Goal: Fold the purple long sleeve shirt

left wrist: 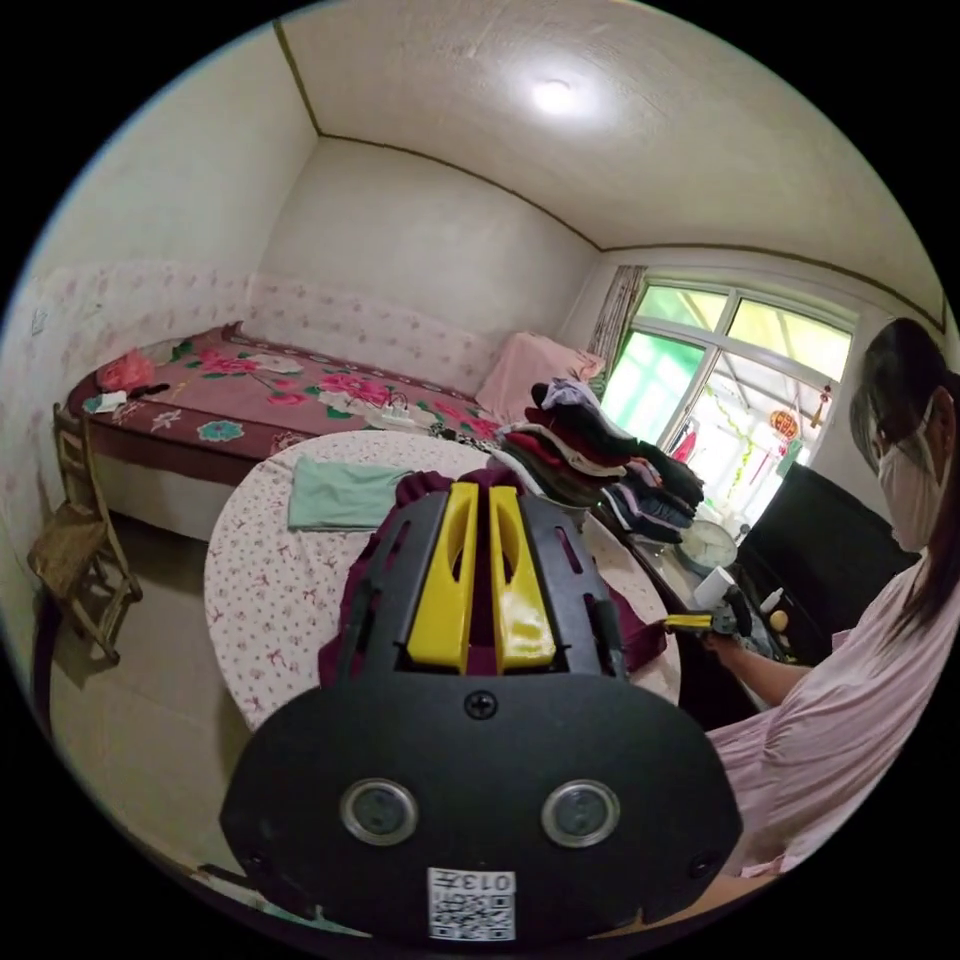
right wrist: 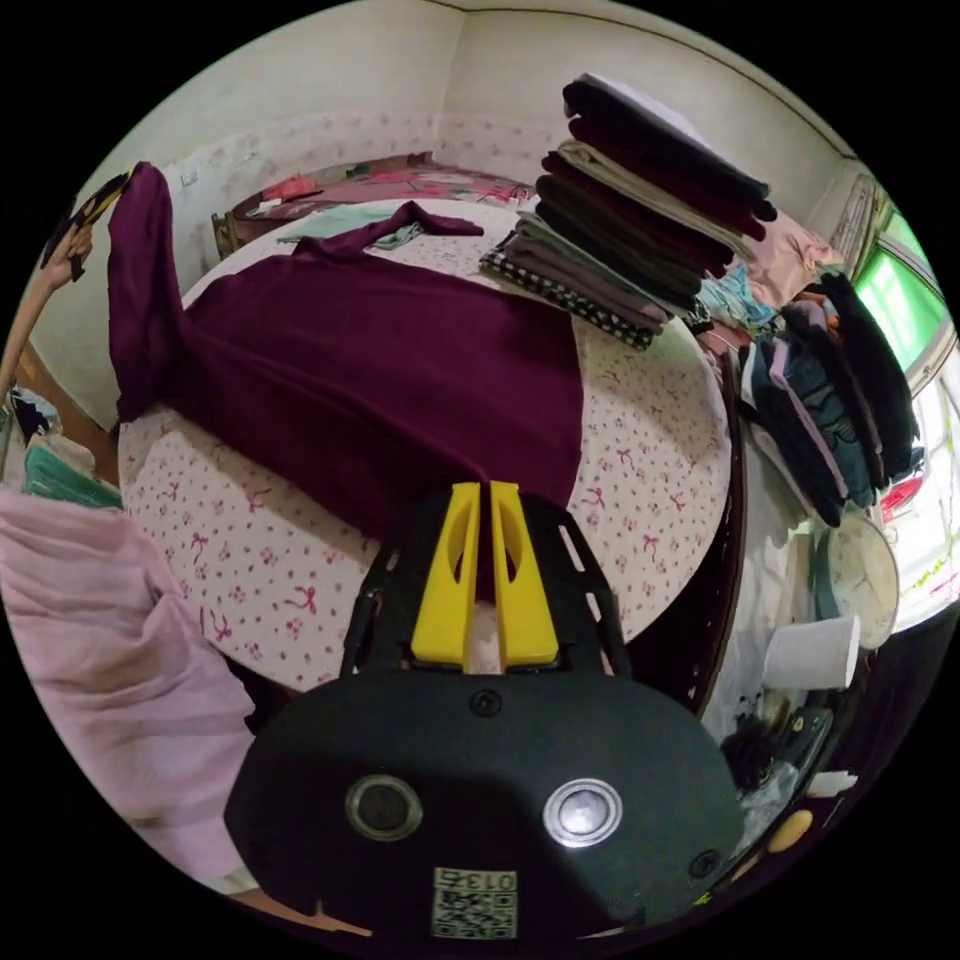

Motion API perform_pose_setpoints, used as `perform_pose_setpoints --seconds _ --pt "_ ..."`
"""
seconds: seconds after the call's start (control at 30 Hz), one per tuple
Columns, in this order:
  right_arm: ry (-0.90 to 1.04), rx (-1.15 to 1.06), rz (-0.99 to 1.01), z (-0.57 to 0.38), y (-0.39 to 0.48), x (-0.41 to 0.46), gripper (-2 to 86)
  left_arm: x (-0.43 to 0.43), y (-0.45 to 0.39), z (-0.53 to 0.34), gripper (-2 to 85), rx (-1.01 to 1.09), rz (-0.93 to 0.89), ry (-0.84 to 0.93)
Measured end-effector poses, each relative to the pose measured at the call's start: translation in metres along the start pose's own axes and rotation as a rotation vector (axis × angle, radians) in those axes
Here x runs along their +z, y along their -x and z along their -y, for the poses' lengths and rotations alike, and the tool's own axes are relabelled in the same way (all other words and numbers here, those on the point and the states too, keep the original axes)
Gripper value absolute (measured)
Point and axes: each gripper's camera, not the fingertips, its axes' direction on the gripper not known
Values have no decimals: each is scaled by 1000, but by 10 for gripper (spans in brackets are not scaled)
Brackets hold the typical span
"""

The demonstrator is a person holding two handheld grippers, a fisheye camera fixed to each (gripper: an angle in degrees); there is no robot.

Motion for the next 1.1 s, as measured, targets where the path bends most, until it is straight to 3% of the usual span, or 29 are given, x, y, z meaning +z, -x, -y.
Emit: perform_pose_setpoints --seconds 0.23,0.33,0.43,0.5,0.77,0.93,1.1 --pt "168 19 72 60 -40 86 51 136 47 6 23 -184 130 205" --pt "178 156 158 62 -73 89 76 151 63 -20 49 -313 168 254" --pt "71 303 180 36 -108 62 76 130 59 -44 64 -317 155 250" --pt "36 343 164 15 -120 49 75 116 43 -58 77 -255 170 291" --pt "60 352 241 -36 -108 68 90 122 -86 -151 124 187 180 754" --pt "132 376 199 -26 -108 96 53 163 -129 -187 153 428 372 905" --pt "177 340 178 -17 -111 105 21 193 -113 -170 53 432 462 947"
